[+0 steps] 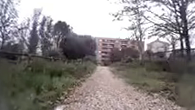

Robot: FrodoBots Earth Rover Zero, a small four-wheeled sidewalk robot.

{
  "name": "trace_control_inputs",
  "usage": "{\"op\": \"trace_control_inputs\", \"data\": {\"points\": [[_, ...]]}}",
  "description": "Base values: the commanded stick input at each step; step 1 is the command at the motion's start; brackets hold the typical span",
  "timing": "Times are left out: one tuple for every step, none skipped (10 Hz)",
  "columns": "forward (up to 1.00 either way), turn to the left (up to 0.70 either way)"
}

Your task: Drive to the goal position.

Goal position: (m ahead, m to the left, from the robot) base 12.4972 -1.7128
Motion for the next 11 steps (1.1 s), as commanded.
{"op": "trace_control_inputs", "data": {"points": [[0.70,0.00],[0.70,0.00],[0.70,-0.12],[0.70,-0.30],[0.70,-0.18],[0.70,-0.05],[0.70,0.00],[0.70,0.00],[0.70,0.00],[0.70,0.00],[0.70,0.00]]}}
